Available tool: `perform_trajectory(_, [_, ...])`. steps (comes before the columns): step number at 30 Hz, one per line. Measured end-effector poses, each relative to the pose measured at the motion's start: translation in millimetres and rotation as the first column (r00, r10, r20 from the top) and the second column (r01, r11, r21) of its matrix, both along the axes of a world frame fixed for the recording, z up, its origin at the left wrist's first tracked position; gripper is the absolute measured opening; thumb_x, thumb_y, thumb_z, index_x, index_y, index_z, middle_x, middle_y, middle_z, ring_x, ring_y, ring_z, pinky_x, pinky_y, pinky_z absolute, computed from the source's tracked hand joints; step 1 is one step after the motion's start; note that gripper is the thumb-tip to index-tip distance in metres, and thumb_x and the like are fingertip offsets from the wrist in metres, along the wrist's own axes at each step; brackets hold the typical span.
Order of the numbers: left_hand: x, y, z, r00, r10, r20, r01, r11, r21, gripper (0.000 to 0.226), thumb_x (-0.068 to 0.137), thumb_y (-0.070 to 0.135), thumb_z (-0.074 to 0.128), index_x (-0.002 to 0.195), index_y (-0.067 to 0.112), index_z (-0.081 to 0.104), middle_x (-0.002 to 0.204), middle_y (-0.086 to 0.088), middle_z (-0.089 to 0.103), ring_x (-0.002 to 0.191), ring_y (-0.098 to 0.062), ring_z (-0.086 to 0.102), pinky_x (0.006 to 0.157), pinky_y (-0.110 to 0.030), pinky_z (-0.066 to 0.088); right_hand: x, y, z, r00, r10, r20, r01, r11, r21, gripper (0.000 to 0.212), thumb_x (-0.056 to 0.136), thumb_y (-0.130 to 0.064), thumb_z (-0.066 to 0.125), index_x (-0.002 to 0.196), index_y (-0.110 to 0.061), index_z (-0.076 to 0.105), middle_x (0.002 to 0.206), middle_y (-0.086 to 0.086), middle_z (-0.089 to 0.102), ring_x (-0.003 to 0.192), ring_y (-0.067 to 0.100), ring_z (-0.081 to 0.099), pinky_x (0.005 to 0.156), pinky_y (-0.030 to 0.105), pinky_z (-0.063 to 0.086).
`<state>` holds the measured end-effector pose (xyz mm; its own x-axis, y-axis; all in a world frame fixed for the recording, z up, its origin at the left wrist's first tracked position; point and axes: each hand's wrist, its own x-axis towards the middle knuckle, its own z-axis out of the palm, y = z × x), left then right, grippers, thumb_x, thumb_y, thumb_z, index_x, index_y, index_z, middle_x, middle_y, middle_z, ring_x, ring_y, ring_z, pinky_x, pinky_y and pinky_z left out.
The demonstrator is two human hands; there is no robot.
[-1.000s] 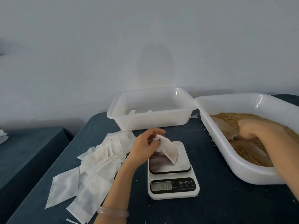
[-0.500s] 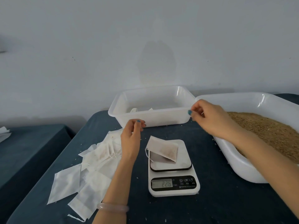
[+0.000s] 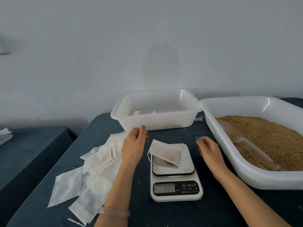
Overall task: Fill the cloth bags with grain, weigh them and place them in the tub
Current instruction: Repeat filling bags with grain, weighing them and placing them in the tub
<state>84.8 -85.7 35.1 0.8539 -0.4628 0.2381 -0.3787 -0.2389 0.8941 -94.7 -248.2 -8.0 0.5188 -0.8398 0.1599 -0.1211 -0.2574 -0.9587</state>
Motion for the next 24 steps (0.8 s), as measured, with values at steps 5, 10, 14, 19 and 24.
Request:
perform_trajectory(5, [-4, -1, -2, 0.991, -0.111, 0.077, 0.077, 0.932, 0.353, 0.07, 0.085, 0.077, 0.024, 0.075, 0.014, 0.054, 0.071, 0.003, 0.059, 0.072, -0.019, 0.056, 0.065, -0.032, 0.04, -2, 3, -4, 0.997, 0.018, -0.073, -0.025, 0.996, -0.091, 0.021, 0.097, -0.034, 0.055, 0.083, -0.019, 0.058, 0.068, -0.007, 0.053, 0.059, 0.002, 0.048, 0.058, 0.02, 0.034])
perform_trajectory(10, [-4, -3, -5, 0.927, -0.375, 0.033, 0.35, 0.89, 0.292, 0.049, 0.099, 0.053, 0.045, 0.066, 0.019, 0.033, 0.059, 0.011, 0.032, 0.058, -0.011, 0.032, 0.06, -0.031, 0.027, -1, 6, -5, 0.995, 0.011, -0.095, -0.024, 0.99, -0.14, 0.019, 0.097, -0.034, 0.055, 0.083, -0.021, 0.057, 0.071, -0.007, 0.056, 0.06, 0.002, 0.05, 0.057, 0.019, 0.034])
perform_trajectory(14, [-8, -7, -7, 0.871, -0.48, 0.106, 0.442, 0.859, 0.259, 0.028, 0.1, 0.038, 0.053, 0.074, 0.027, 0.055, 0.066, 0.015, 0.05, 0.061, -0.005, 0.043, 0.062, -0.024, 0.036, -2, 5, -6, 0.995, 0.009, -0.097, -0.024, 0.988, -0.156, 0.02, 0.097, -0.033, 0.056, 0.082, -0.02, 0.056, 0.07, -0.005, 0.056, 0.06, 0.003, 0.049, 0.057, 0.021, 0.035])
perform_trajectory(19, [-6, -10, 1, 0.918, -0.379, 0.12, 0.373, 0.925, 0.072, 0.019, 0.103, 0.027, 0.049, 0.091, 0.016, 0.059, 0.072, 0.003, 0.053, 0.061, -0.012, 0.047, 0.05, -0.031, 0.045, -1, 5, -7, 0.994, 0.012, -0.111, -0.032, 0.984, -0.177, 0.021, 0.097, -0.034, 0.055, 0.08, -0.021, 0.055, 0.067, -0.005, 0.054, 0.057, 0.004, 0.047, 0.054, 0.022, 0.034])
perform_trajectory(24, [15, -21, 41, 0.893, -0.189, 0.408, 0.168, 0.982, 0.086, 0.011, 0.098, 0.017, 0.057, 0.093, 0.013, 0.065, 0.071, 0.005, 0.061, 0.064, -0.012, 0.053, 0.06, -0.021, 0.04, 0, 5, -7, 0.993, 0.021, -0.118, -0.041, 0.985, -0.165, 0.022, 0.097, -0.035, 0.055, 0.08, -0.021, 0.056, 0.073, -0.002, 0.061, 0.065, 0.011, 0.055, 0.059, 0.026, 0.04])
